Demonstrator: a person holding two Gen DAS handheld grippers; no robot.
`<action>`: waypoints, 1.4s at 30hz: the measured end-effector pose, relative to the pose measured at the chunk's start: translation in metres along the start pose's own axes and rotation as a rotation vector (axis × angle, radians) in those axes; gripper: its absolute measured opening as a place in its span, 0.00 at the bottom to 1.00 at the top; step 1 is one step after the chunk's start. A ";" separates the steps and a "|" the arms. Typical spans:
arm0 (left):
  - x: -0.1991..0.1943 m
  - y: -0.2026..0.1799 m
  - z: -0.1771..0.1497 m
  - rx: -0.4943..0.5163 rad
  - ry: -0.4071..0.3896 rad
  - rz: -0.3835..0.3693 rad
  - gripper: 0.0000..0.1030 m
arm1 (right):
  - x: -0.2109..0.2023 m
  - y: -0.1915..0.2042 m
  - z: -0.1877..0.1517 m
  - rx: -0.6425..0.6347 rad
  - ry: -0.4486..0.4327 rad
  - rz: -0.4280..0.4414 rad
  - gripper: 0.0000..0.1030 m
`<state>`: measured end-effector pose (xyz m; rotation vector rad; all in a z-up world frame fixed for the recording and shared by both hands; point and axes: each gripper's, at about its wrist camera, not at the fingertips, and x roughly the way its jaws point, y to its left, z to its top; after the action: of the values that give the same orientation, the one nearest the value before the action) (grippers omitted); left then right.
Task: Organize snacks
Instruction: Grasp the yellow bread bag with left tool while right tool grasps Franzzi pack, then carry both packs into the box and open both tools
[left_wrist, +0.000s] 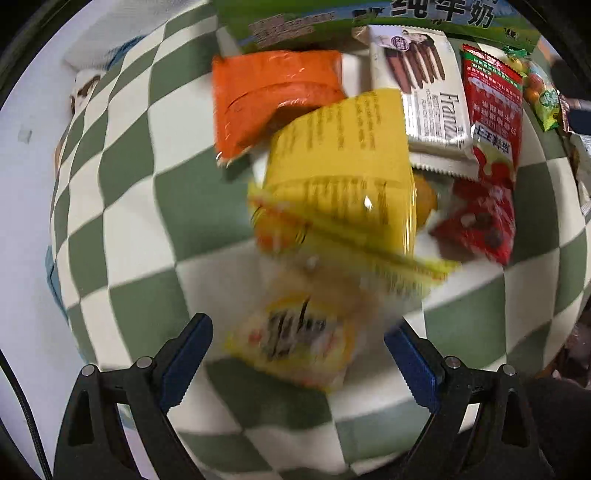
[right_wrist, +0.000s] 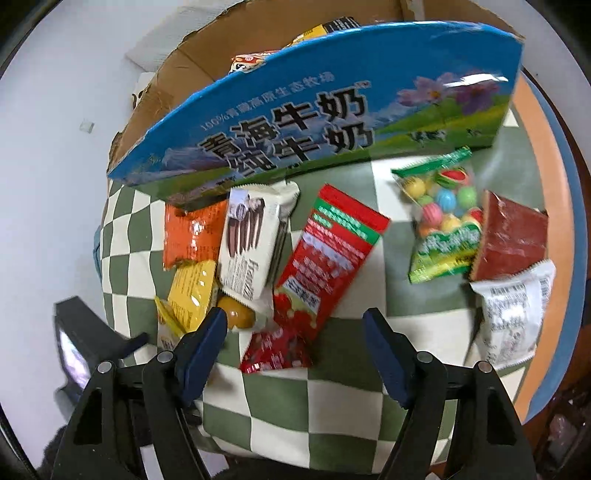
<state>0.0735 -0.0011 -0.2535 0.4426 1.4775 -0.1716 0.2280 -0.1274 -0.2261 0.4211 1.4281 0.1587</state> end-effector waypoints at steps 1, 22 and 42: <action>0.002 0.002 0.004 -0.021 -0.008 -0.016 0.78 | 0.003 0.004 0.003 -0.004 -0.003 -0.003 0.76; 0.030 0.091 -0.011 -0.553 0.084 -0.183 0.63 | 0.084 0.078 0.030 -0.184 0.038 -0.169 0.60; 0.011 0.051 -0.032 -0.563 0.056 -0.149 0.40 | 0.052 -0.032 -0.030 -0.113 0.134 -0.197 0.60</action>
<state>0.0648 0.0595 -0.2563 -0.1184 1.5375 0.1413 0.2014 -0.1329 -0.2886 0.1776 1.5752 0.1095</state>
